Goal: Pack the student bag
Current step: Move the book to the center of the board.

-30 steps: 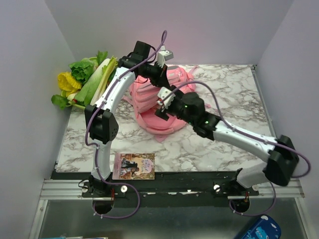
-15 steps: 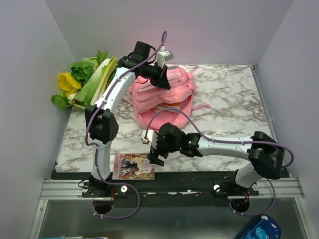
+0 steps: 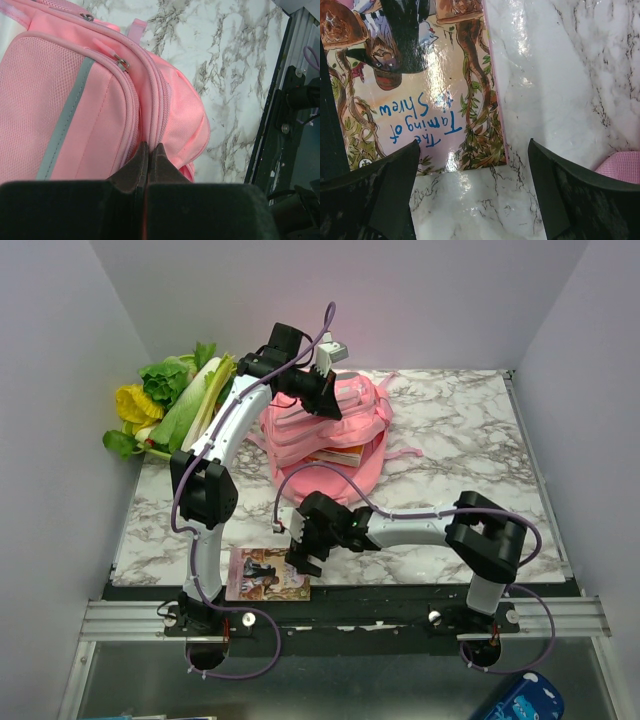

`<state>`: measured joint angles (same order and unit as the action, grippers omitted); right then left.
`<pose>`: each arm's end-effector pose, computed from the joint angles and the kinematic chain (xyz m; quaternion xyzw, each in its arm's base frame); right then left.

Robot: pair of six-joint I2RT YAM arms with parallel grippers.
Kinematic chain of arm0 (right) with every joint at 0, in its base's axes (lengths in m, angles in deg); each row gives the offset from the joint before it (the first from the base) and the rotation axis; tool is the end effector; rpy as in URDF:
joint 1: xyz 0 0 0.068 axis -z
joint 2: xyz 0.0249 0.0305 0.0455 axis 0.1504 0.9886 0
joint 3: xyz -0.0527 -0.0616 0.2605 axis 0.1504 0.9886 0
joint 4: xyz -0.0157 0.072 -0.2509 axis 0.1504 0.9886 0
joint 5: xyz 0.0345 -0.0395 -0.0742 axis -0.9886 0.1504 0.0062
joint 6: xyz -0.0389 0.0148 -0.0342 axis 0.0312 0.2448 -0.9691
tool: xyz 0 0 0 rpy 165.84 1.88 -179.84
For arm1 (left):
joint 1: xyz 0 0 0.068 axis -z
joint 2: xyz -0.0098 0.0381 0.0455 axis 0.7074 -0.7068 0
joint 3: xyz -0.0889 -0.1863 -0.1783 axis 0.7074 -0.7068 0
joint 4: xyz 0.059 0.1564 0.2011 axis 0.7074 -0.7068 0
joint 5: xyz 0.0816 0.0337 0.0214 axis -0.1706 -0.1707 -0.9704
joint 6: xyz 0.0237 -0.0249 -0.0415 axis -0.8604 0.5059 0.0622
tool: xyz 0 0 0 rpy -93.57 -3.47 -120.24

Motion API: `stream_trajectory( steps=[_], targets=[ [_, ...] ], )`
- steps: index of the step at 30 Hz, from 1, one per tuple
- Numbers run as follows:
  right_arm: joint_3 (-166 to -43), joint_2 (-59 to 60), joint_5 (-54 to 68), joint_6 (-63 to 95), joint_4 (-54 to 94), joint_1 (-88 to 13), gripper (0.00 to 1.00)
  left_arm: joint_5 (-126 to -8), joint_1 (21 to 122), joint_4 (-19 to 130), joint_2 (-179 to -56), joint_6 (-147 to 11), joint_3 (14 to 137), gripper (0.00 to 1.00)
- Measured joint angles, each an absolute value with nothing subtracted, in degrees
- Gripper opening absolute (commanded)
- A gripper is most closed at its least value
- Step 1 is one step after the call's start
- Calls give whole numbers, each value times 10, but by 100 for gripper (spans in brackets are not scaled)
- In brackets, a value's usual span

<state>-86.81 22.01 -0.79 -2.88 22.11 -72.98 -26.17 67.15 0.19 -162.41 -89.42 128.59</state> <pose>0.1505 0.3345 0.1604 -0.6083 0.6978 0.2677 0.2673 0.4121 -0.1965 0.3527 0.3750 0.7760 -0.4198 0.2847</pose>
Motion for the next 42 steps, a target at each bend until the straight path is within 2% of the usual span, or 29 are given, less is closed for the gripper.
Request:
stream_trajectory(
  steps=[4,12,13,16,18,21,22,32,39,42],
  targets=[
    [-870,231,-8,-25,222,-730,83,-262,672,2,-1624,-894,1286,0],
    [-890,252,12,-17,222,-746,69,-262,672,2,-1624,-896,1286,0],
    [-891,254,13,-15,220,-747,60,-262,672,2,-1624,-896,1286,0],
    [-891,256,20,-9,209,-748,45,-262,672,1,-1624,-897,1286,0],
    [-891,257,31,-7,201,-746,38,-262,672,0,-1624,-898,1286,0],
    [-891,259,47,-2,191,-746,21,-262,672,-1,-1624,-899,1286,0],
    [-891,260,53,0,187,-746,1,-262,672,-2,-1624,-899,1286,0],
    [-841,235,113,59,136,-734,0,-262,672,-4,-1624,-901,1286,0],
    [-784,161,215,92,188,-709,0,-262,672,-5,-1624,-901,1287,0],
    [-784,150,264,93,220,-708,9,-263,672,-7,-1624,-901,1290,0]
  ],
)
